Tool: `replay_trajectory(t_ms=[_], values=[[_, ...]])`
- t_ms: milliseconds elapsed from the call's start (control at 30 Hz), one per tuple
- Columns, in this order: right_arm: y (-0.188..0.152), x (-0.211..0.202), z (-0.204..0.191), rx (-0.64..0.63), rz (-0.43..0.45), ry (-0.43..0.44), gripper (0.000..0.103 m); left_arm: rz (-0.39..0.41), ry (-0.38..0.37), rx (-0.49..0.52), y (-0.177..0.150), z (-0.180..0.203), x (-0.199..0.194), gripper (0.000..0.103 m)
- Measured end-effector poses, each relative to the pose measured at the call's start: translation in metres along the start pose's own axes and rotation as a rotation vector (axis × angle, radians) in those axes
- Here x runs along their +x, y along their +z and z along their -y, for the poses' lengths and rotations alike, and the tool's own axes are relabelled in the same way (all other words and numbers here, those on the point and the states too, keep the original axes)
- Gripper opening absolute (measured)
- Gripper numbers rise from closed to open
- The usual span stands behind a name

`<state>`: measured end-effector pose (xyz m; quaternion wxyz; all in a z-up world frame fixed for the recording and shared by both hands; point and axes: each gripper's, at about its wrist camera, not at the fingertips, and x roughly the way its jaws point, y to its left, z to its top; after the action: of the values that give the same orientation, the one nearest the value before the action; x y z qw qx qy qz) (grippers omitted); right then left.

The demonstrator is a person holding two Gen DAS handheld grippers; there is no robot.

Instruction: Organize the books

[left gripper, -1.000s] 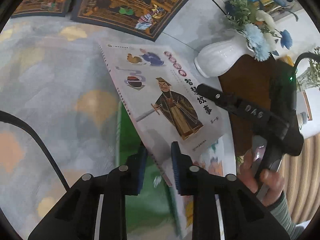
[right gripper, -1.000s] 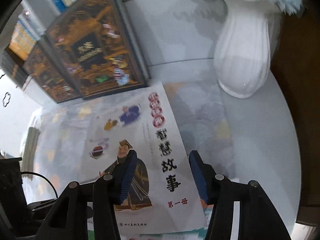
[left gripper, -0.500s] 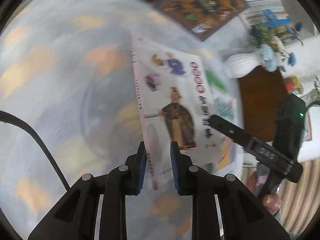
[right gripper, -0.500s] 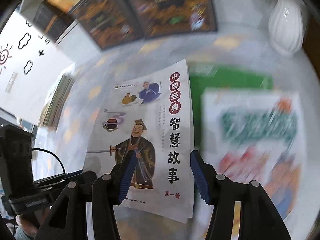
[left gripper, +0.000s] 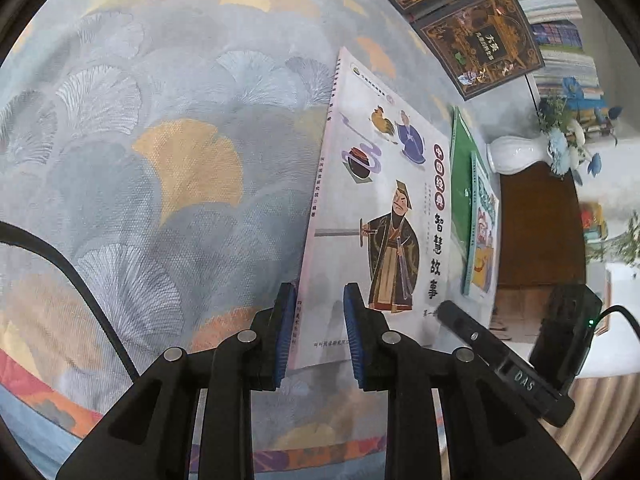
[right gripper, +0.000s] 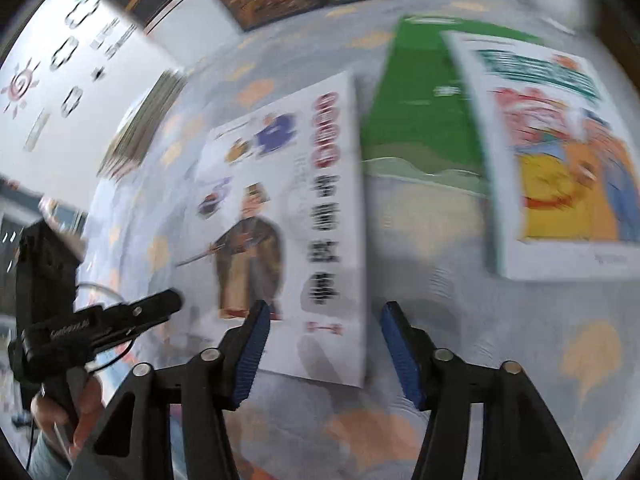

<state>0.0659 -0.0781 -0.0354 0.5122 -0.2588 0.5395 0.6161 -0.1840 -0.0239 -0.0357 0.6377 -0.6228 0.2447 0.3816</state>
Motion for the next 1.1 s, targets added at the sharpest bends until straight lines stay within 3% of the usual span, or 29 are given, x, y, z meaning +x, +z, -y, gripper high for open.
replay_trajectory(t_ms=[100, 333, 367, 467, 533, 833, 967, 1033, 1100], values=[[-0.008, -0.004, 0.012, 0.045, 0.018, -0.015, 0.036, 0.031, 0.028, 0.037, -0.005, 0.005, 0.003, 0.024], [-0.014, -0.001, -0.002, -0.008, 0.016, 0.012, 0.035, 0.054, 0.028, 0.056, -0.007, 0.013, 0.001, 0.026], [-0.013, 0.001, -0.003, -0.013, 0.017, 0.010, 0.035, 0.062, 0.002, 0.048, -0.010, 0.013, -0.002, 0.026], [-0.014, 0.002, 0.003, 0.028, 0.016, 0.054, 0.035, 0.078, -0.194, -0.011, -0.008, 0.011, -0.018, 0.026], [-0.014, 0.002, 0.008, 0.062, 0.015, 0.085, 0.035, 0.085, -0.274, -0.031, -0.007, 0.014, -0.024, 0.026], [-0.022, -0.004, 0.016, 0.081, 0.021, 0.106, 0.035, 0.060, -0.169, -0.063, -0.006, 0.008, 0.013, 0.013], [-0.021, -0.003, 0.017, 0.099, 0.019, 0.124, 0.035, 0.060, -0.198, -0.090, -0.008, 0.008, 0.016, 0.013], [-0.018, -0.004, 0.024, 0.118, -0.016, 0.163, 0.040, 0.046, -0.269, -0.124, -0.004, 0.009, 0.013, 0.011], [-0.015, -0.005, 0.036, 0.182, -0.067, 0.258, 0.057, 0.028, -0.351, -0.151, 0.001, 0.015, 0.010, 0.011]])
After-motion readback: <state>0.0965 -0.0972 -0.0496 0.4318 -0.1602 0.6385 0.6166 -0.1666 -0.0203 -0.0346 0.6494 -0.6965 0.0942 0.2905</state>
